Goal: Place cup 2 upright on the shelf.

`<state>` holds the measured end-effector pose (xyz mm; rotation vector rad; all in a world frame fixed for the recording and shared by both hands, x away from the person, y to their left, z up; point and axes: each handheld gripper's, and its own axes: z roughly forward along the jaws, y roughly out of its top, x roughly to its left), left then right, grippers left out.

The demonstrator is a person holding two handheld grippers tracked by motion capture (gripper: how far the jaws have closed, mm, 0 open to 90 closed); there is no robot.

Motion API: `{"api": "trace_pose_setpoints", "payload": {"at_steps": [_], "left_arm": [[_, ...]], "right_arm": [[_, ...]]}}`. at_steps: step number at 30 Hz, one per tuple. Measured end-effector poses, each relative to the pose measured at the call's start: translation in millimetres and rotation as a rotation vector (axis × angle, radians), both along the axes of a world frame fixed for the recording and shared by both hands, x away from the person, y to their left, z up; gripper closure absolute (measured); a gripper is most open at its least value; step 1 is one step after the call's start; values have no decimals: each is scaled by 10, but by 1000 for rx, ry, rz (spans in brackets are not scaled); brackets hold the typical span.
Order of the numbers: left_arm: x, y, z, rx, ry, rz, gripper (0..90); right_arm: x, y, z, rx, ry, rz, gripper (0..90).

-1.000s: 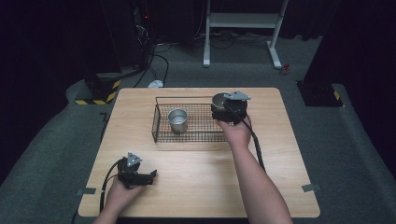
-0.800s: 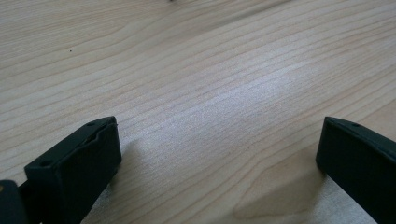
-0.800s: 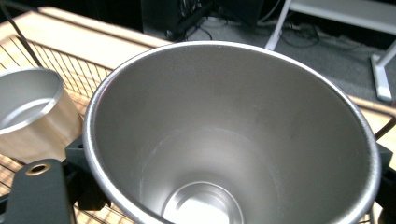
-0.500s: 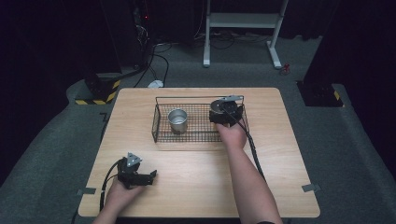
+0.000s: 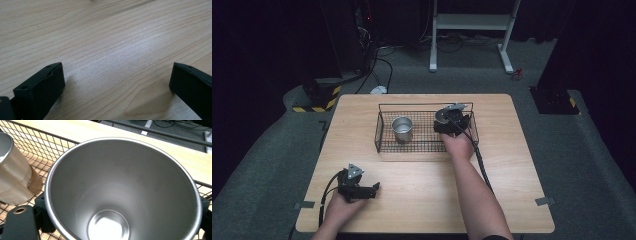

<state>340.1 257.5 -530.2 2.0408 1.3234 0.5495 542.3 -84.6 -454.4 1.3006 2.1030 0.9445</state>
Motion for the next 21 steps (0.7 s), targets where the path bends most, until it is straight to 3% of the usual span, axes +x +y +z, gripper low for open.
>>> {"api": "trace_pose_setpoints", "payload": {"at_steps": [4,11,18,21], "left_arm": [[-1,1,0,0,1,-1,2],[-3,1,-1,0,-1,0,2],[-3,3,0,3,-2,-1,2],[-3,3,0,3,-2,-1,2]], "right_arm": [[-8,21,-12,-30,13,2,128],[-23,-21,2,-32,52,-8,96],[-78,-27,28,-51,36,11,80],[-91,-34,27,-35,32,11,79]]}}
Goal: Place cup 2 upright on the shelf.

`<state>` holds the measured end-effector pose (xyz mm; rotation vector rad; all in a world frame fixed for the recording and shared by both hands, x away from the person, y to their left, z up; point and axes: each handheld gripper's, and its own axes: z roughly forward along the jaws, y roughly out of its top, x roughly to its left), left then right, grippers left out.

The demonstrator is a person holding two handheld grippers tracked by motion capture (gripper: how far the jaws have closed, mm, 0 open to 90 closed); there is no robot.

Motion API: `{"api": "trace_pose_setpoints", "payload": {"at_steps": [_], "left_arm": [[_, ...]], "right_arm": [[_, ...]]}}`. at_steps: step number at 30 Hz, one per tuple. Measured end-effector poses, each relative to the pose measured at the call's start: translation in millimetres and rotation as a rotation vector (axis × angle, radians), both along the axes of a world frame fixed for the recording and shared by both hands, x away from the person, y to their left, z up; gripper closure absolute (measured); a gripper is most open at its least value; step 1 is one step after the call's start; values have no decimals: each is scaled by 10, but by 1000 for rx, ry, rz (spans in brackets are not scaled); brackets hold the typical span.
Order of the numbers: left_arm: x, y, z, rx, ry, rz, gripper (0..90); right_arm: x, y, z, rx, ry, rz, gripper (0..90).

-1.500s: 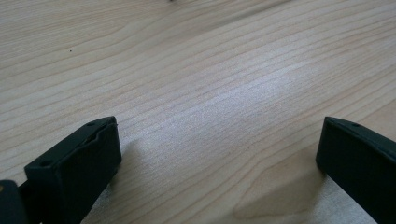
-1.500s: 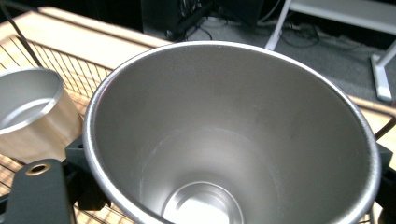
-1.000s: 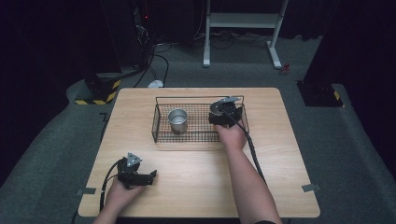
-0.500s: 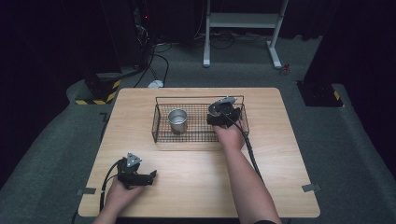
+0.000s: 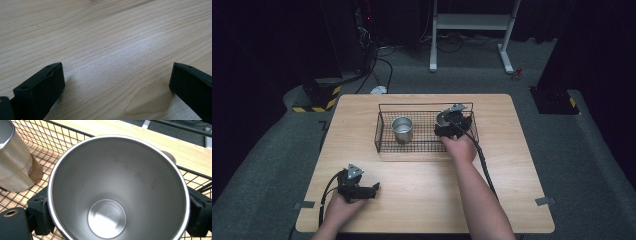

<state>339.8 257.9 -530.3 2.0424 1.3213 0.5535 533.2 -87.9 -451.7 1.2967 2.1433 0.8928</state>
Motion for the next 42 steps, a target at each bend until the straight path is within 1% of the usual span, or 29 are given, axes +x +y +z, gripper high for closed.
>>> {"api": "trace_pose_setpoints", "payload": {"at_steps": [3,4,5,7,9,11,12,15,17,18,19,20,23,26,31,33,35,38,42], "left_arm": [[0,0,0,0,0,0,2],[0,0,0,0,0,0,2],[0,0,0,0,0,0,2],[0,1,0,0,0,-1,2],[0,1,0,0,0,0,2],[0,1,0,0,0,-1,2],[-1,1,0,0,0,0,2],[-1,1,0,0,0,0,2],[-2,1,0,0,0,0,2],[-2,1,0,0,-1,0,2],[-1,1,0,0,-1,0,2],[-1,1,0,0,-1,0,2],[-1,1,0,0,-1,0,2],[-1,1,0,0,-1,0,2],[-1,1,0,0,-1,0,2],[-1,1,0,0,-1,0,2],[-1,1,0,0,-1,0,2],[-1,1,-1,0,-1,0,2],[-1,1,0,0,-1,0,2]], "right_arm": [[-5,-4,-2,13,15,0,79],[-14,-6,-2,17,21,-8,78],[-17,-13,-4,18,16,-7,79],[-28,-29,-11,28,24,-10,79],[-51,-59,-23,47,13,-11,79],[-70,-88,-50,54,18,-13,78],[-82,-110,-60,58,7,-11,79],[-108,-148,-74,68,-1,-16,79],[-163,-191,-68,75,-9,-16,79],[-188,-206,-63,88,-15,-14,79],[-204,-224,-60,87,-23,-4,79],[-226,-233,-57,90,-21,5,79],[-263,-254,-60,91,-21,5,79],[-312,-289,-51,101,-36,2,79],[-444,-339,-27,112,-60,8,79],[-515,-365,-14,116,-76,17,79],[-586,-384,-3,110,-86,28,80],[-695,-424,22,122,-102,42,80],[-815,-469,51,125,-122,59,80]]}}
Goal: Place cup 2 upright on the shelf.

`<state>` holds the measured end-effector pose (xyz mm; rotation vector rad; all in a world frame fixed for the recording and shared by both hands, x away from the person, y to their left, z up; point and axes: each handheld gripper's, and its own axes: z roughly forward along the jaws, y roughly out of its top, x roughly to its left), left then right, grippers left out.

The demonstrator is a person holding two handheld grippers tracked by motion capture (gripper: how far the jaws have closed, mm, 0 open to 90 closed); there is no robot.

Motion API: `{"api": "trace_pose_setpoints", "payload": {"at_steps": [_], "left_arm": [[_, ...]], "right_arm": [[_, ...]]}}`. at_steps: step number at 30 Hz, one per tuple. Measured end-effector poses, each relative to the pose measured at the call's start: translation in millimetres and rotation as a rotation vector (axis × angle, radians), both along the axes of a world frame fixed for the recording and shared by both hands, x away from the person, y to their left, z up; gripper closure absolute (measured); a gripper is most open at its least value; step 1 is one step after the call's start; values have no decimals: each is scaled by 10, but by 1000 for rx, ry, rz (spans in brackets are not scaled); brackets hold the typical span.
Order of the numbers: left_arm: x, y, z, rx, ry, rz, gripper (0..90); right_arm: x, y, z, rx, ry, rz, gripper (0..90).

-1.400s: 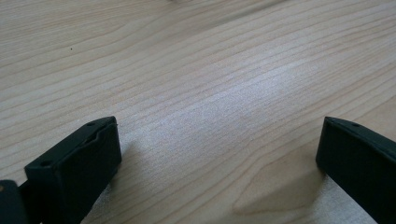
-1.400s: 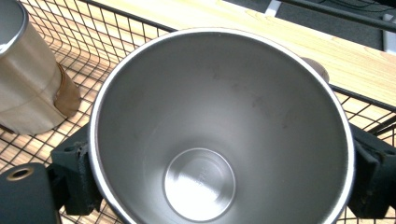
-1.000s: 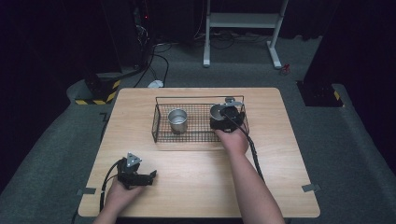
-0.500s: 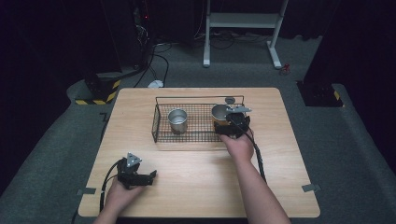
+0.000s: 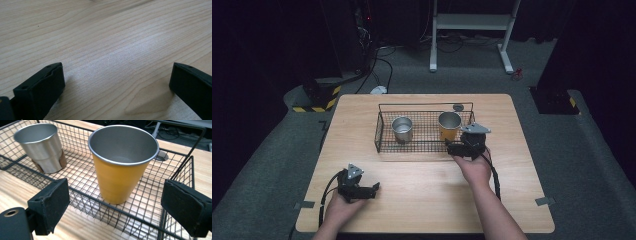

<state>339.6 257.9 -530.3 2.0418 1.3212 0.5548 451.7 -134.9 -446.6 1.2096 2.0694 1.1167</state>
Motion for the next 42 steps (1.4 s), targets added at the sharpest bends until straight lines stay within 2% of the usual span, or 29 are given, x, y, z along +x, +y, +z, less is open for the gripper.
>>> {"api": "trace_pose_setpoints", "payload": {"at_steps": [9,20,27,28,31,32,33,34,36,38,39,40,42], "left_arm": [[-2,-1,-2,-2,-1,1,2],[-9,4,-3,1,-4,2,2],[-11,3,-4,0,-4,4,2],[-11,3,-4,0,-5,4,2],[-12,2,-4,-2,-4,5,2],[-12,3,-4,-2,-5,5,2],[-12,3,-4,-2,-5,6,2],[-13,3,-4,-2,-5,6,3],[-13,3,-4,-3,-5,7,3],[-15,2,-5,-4,-4,9,3],[-14,6,-5,-3,-6,10,3],[-15,7,-4,-3,-5,10,3],[-15,4,-7,-9,-7,18,3]], "right_arm": [[-199,-157,6,11,-20,9,81],[-473,-454,-168,7,2,-31,82],[-579,-649,-338,-8,38,-77,84],[-621,-744,-424,-28,47,-96,86],[-652,-787,-479,-45,56,-118,86],[-670,-821,-513,-64,61,-124,86],[-698,-868,-566,-81,70,-137,86],[-722,-928,-622,-84,104,-150,86],[-741,-977,-684,-87,132,-161,86],[-772,-1010,-763,-107,134,-182,102],[-771,-1024,-778,-111,181,-188,100],[-768,-1039,-782,-90,196,-193,105],[-768,-1014,-782,-91,196,-199,105]]}}
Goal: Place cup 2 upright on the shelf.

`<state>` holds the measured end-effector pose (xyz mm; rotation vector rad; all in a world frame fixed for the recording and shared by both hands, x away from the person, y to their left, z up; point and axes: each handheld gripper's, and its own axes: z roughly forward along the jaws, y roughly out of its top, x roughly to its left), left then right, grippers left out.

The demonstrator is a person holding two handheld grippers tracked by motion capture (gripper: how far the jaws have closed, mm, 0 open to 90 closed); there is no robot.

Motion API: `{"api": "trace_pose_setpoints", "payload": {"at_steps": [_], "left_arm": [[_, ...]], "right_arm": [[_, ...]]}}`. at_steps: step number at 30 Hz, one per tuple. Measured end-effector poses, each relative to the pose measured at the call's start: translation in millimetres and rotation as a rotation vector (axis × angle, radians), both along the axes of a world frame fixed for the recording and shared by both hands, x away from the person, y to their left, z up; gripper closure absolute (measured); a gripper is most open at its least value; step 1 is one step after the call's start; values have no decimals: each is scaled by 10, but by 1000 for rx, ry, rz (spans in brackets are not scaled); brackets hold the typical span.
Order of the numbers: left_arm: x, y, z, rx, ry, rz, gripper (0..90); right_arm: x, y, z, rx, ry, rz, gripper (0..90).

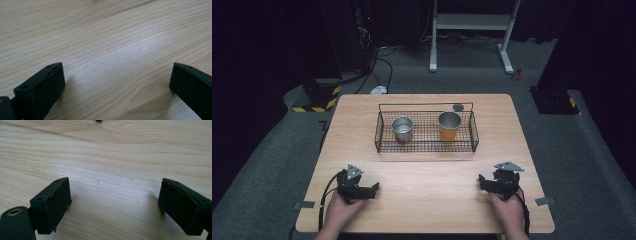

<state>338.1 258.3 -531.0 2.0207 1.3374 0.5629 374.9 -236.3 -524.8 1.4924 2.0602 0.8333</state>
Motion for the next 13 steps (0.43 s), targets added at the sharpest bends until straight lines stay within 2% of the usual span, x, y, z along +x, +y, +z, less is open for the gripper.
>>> {"api": "trace_pose_setpoints", "payload": {"at_steps": [4,13], "left_arm": [[0,6,3,3,2,3,3],[-5,12,4,6,1,16,6]], "right_arm": [[5,62,-1,-1,0,9,104],[6,63,-1,-1,0,11,104]]}}
